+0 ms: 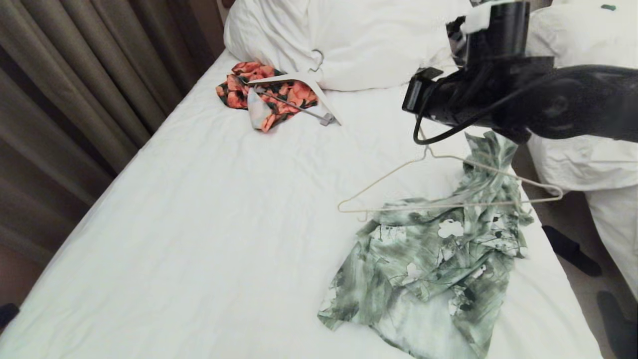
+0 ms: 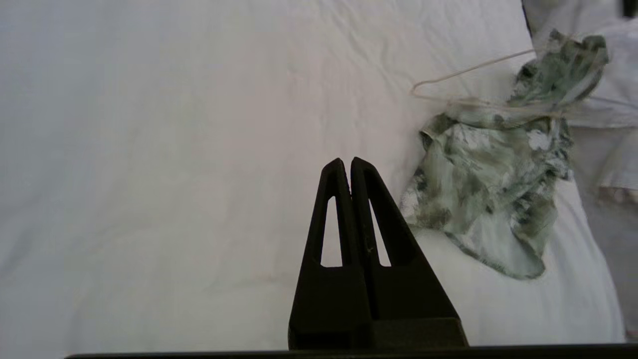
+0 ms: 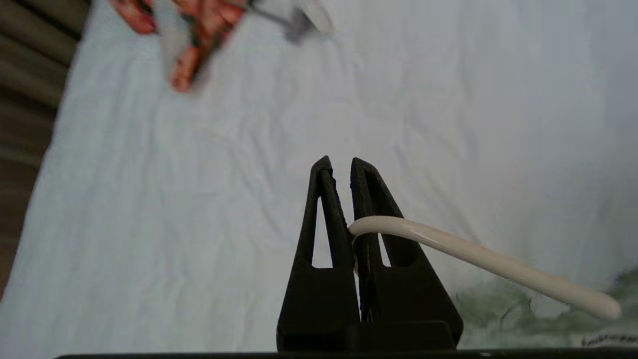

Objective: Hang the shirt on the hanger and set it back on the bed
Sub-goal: Place the hanger on the bed

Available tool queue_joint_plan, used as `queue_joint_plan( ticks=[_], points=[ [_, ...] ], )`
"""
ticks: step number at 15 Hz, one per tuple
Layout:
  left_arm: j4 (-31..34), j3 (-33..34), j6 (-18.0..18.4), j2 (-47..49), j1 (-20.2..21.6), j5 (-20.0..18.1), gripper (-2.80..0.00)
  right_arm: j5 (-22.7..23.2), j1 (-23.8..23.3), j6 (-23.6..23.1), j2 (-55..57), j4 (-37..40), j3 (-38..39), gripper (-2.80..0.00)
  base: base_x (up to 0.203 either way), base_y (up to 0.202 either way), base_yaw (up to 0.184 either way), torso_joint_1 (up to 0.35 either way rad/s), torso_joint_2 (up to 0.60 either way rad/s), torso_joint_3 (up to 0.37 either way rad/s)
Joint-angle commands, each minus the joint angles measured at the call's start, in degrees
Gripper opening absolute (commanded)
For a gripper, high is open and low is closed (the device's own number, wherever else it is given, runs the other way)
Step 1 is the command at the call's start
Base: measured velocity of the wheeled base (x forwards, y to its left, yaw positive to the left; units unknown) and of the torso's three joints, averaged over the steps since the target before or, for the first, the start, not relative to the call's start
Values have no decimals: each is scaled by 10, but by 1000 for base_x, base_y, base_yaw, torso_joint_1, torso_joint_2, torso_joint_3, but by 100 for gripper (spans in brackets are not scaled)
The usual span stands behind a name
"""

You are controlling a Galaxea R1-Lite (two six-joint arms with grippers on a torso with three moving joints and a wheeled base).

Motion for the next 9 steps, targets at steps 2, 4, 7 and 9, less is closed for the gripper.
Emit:
queue_joint_plan(
  ticks=[2,4,7,9],
  points=[
    [21,3,-7,-41,27,-11,-280,11,-17,33,56,36,-1,-171,0,0,0,0,0,0],
    [20,4,-8,-40,43,-24,-280,14,-22,68,69,74,0,0,0,0,0,0,0,0],
    [21,5,-13,-50,68,-35,-280,12,-20,66,59,133,0,0,0,0,0,0,0,0],
    [24,4,-13,-77,74,-44,-280,11,-20,63,21,232,2,0,0,0,0,0,0,0]
  ],
)
